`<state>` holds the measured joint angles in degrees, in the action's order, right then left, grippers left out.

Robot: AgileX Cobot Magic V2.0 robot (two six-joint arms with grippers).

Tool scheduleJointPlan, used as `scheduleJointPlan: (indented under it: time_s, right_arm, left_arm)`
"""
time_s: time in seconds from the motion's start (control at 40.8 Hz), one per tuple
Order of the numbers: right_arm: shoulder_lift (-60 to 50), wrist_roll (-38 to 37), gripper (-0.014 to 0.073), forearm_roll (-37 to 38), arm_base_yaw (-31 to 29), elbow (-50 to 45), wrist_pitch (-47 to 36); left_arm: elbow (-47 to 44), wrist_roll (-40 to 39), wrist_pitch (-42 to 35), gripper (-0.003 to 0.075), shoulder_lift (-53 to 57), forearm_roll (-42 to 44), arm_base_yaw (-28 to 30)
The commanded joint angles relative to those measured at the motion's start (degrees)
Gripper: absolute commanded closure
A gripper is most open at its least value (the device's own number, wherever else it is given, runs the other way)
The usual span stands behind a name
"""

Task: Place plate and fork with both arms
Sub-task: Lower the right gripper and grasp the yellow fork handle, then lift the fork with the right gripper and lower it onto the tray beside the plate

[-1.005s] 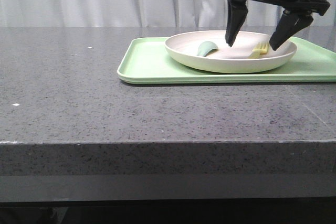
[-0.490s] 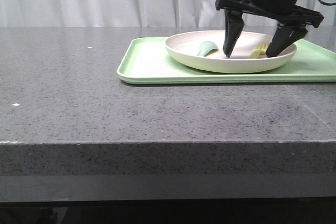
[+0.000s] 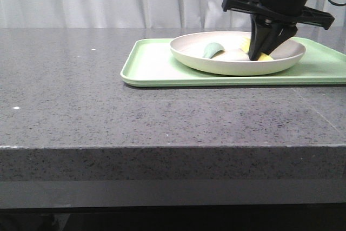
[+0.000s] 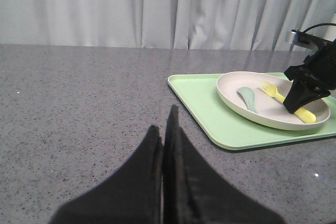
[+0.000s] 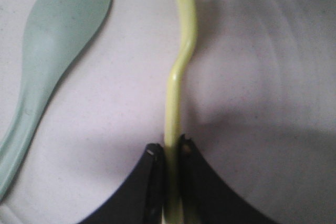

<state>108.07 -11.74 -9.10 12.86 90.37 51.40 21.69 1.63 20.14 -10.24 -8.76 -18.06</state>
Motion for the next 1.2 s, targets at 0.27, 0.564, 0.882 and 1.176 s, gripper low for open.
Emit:
scheduleJointPlan:
  time_s: [0.27,0.564,0.882,1.176]
  right_arm:
    - [-3.03,0.03,0.0603,-0.34,0.00,1.92,-1.16]
    - [-3.37,0.03,0.0603,-0.34,0.00,1.97,-0.78]
    - [-7.71,0.03,0.0603,-0.29,-0.24,1.97,-0.78]
    - [-9.67,0.59,0.0603,2.34,-5.74,1.97,1.48]
  left_arm:
    - [1.48,-0.08,-4.56,0.0739,-0.60,-0.25,-0.01]
    - [1.48,-0.08,-4.56,0.0739,-0.60,-0.25,-0.01]
    - [1.48,-0.08,-4.56,0.0739,-0.60,-0.25,-0.01]
    - [1.48,-0.08,-4.56,0.0739,-0.60,-0.25,-0.01]
